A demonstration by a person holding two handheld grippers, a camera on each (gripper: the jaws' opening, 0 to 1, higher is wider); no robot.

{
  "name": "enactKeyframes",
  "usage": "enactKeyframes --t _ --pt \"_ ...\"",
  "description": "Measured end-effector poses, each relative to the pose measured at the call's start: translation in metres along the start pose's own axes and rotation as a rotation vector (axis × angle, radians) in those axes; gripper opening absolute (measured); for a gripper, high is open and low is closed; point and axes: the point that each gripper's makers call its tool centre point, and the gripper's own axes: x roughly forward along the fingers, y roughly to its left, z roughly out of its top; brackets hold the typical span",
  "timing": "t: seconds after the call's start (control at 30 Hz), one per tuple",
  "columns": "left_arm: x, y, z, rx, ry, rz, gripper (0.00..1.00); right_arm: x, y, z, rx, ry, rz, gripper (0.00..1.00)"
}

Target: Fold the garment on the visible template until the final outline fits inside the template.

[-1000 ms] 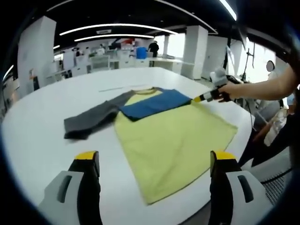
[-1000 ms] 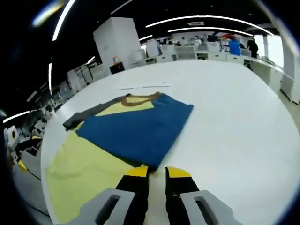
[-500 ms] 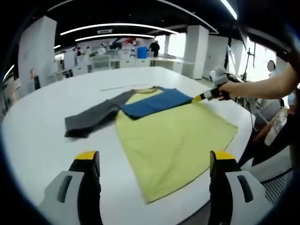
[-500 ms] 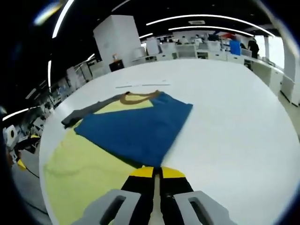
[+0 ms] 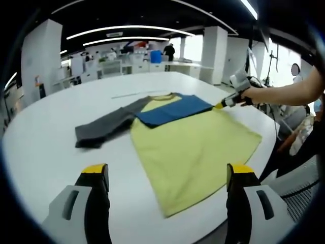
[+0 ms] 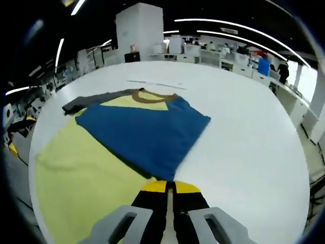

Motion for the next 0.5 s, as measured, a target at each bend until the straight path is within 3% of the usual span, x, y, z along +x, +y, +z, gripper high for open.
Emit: enactKeyframes --t 0.5 --pt "-0.001 0.018 -0.001 0.002 0.008 0.032 0.91 -0.008 -0.013 -0.007 0.012 0.023 -0.014 0.00"
